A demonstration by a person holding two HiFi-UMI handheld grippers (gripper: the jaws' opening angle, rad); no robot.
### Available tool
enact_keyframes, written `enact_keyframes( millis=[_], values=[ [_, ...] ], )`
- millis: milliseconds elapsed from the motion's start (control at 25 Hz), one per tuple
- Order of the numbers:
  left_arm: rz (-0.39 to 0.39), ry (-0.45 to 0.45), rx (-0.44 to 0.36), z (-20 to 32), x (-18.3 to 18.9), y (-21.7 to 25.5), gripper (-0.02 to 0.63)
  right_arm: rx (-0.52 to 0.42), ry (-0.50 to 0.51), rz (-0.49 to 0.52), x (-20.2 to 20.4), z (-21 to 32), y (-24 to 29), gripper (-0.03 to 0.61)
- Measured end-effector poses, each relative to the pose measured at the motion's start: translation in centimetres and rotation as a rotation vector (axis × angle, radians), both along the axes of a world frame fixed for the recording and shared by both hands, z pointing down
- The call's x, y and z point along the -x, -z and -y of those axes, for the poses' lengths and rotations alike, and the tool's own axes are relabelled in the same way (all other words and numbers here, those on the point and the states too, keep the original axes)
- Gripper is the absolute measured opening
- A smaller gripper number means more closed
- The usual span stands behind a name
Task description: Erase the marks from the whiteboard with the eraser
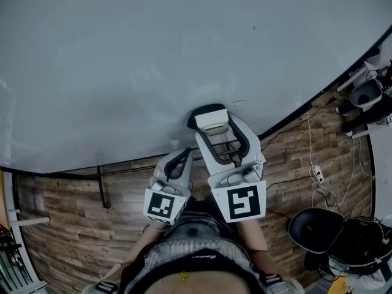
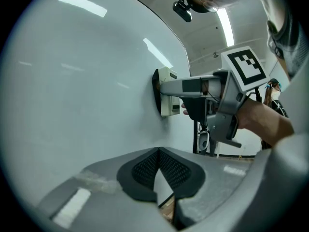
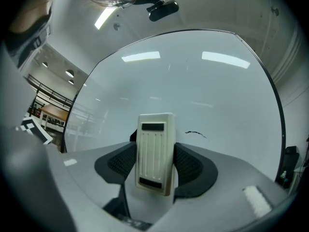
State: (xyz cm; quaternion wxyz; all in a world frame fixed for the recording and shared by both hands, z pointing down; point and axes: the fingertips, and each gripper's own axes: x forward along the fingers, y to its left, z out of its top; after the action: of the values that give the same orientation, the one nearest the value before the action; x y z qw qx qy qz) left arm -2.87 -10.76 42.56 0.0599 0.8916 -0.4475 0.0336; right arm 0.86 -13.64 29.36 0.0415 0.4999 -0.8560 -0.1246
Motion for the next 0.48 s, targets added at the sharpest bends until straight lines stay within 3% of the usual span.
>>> enact_keyframes(
  millis=[240,480],
  values=[
    [-0.018,-0.001,0.0,0.0,-0.9,0.5,0.003,0.029,-0.014,0.004,-0.9,-0.1,0.0,0.253],
    [-0.02,0.002,0.004,1.4,-3.1,0.4,0.003,0.05,-0.055,0.035,-5.4,1.5,-0.3,0.255]
  ],
)
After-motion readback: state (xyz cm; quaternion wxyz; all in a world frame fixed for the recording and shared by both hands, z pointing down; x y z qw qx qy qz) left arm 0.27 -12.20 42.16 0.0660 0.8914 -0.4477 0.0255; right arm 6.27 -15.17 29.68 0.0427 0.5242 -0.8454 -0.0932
